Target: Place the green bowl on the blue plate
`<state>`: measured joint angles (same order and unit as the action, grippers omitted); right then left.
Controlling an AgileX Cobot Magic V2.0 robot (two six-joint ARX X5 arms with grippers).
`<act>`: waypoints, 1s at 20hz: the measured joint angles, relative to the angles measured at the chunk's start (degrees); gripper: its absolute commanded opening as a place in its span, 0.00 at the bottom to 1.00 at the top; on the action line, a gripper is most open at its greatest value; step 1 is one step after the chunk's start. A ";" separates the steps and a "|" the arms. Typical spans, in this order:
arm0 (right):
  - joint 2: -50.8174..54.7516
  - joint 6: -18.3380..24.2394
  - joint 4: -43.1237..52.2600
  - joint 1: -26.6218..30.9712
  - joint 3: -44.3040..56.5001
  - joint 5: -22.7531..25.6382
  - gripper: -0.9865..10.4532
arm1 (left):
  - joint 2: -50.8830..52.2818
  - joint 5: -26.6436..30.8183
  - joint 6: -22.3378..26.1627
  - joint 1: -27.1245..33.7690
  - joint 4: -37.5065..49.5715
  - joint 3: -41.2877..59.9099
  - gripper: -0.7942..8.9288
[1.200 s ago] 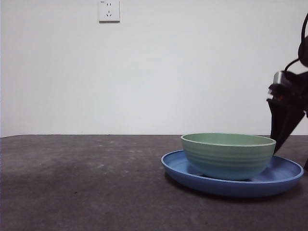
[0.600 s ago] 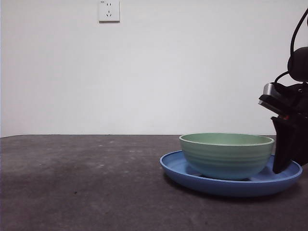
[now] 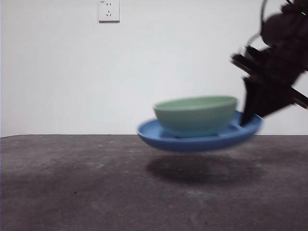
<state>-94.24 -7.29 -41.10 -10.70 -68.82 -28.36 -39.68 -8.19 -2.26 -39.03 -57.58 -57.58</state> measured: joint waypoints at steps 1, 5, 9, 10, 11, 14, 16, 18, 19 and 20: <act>0.00 -0.94 0.68 -1.70 -1.05 -0.02 0.09 | 0.00 0.00 0.00 0.00 0.00 0.00 0.70; -0.07 -5.07 4.70 -8.61 -1.66 0.22 0.09 | 0.00 0.00 0.00 0.00 -0.02 0.00 0.70; -3.39 -8.37 8.72 -13.03 -1.77 0.04 0.09 | 0.00 0.00 0.00 0.00 -0.02 0.00 0.70; -5.20 -8.72 8.81 -13.44 -1.77 0.07 0.09 | 0.00 0.00 0.00 0.00 -0.02 0.00 0.70; -7.17 -9.07 8.76 -13.66 -1.77 0.13 0.09 | 0.00 0.00 -0.02 0.00 -0.02 0.00 0.70; -11.89 -9.51 9.70 -13.73 -1.77 0.52 0.09 | 0.00 0.00 -0.17 0.00 -0.02 0.00 0.70; -12.90 -9.70 10.27 -13.70 -1.77 0.72 0.09 | 0.00 0.00 -0.17 0.00 -0.04 0.00 0.70; -12.90 -9.73 10.45 -13.75 -1.77 0.76 0.10 | 0.00 0.00 -0.20 0.00 -0.02 0.00 0.70; -12.90 -9.75 10.36 -13.75 -1.77 1.11 0.13 | 0.00 0.00 -0.17 0.00 -0.04 0.00 0.70; -12.90 -9.77 10.27 -13.75 -1.77 1.40 0.20 | 0.00 0.00 -0.20 0.00 -0.04 0.00 0.70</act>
<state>-107.13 -17.06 -30.83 -24.45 -70.59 -26.96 -39.68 -8.19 -2.46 -39.03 -57.63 -57.58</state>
